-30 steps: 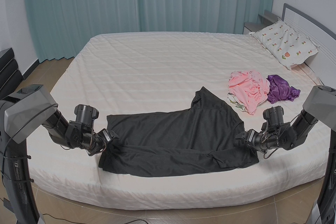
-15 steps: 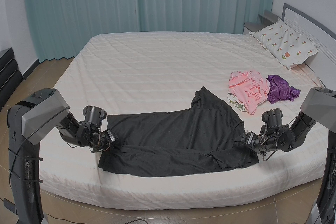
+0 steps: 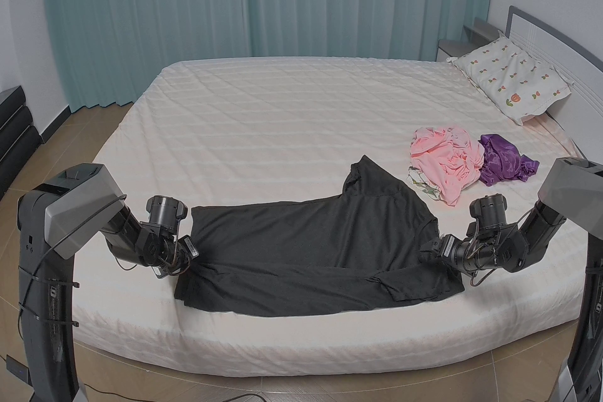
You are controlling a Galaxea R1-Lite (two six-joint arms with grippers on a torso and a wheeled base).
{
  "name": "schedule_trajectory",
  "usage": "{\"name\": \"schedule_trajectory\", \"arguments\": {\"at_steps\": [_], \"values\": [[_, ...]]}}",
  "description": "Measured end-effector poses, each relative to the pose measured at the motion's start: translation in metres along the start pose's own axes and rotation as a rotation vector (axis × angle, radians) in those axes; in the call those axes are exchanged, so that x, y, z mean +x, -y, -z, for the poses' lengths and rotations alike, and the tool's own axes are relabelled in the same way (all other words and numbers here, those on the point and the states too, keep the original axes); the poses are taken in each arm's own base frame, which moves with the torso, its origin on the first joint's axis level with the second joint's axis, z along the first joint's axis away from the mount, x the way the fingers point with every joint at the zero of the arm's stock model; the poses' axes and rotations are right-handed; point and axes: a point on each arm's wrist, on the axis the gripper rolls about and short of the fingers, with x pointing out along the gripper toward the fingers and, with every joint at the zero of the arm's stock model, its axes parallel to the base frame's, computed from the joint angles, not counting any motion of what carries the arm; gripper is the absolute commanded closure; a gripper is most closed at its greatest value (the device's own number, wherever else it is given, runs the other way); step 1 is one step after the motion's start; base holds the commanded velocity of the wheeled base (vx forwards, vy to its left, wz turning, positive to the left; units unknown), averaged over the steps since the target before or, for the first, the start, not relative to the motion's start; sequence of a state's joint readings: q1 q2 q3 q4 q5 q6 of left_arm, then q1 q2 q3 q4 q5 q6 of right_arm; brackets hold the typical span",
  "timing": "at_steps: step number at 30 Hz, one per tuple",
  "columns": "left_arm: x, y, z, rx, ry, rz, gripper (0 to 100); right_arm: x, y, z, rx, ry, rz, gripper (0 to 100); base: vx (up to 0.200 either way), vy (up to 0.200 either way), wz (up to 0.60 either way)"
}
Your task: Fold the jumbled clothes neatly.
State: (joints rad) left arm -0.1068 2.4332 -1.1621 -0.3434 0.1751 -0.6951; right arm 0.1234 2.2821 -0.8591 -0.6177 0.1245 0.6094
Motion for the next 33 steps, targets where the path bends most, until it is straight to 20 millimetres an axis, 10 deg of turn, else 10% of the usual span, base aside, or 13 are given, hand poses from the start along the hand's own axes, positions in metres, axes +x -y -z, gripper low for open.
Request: {"name": "schedule_trajectory", "arguments": {"at_steps": [9, 10, 30, 31, 33], "values": [[-0.004, -0.012, -0.012, -0.041, 0.010, -0.008, 100, 0.000, 0.007, -0.005, -0.012, 0.004, -0.057, 0, 0.000, 0.000, 0.00], [-0.004, -0.012, -0.012, -0.042, 0.007, -0.005, 0, 0.000, 0.007, -0.005, -0.012, 0.003, -0.058, 0, 0.000, 0.000, 0.00], [-0.024, -0.006, -0.010, -0.018, -0.106, 0.161, 0, 0.003, 0.010, -0.003, -0.023, -0.025, -0.081, 0, 0.000, 0.000, 0.00], [-0.025, -0.005, -0.010, -0.006, -0.106, 0.164, 100, 0.004, 0.010, -0.003, -0.023, -0.025, -0.081, 0, 0.000, 0.000, 0.00], [-0.026, -0.004, -0.008, 0.021, -0.106, 0.164, 100, 0.004, 0.009, -0.003, -0.024, -0.026, -0.081, 0, 0.000, 0.000, 0.00]]}}
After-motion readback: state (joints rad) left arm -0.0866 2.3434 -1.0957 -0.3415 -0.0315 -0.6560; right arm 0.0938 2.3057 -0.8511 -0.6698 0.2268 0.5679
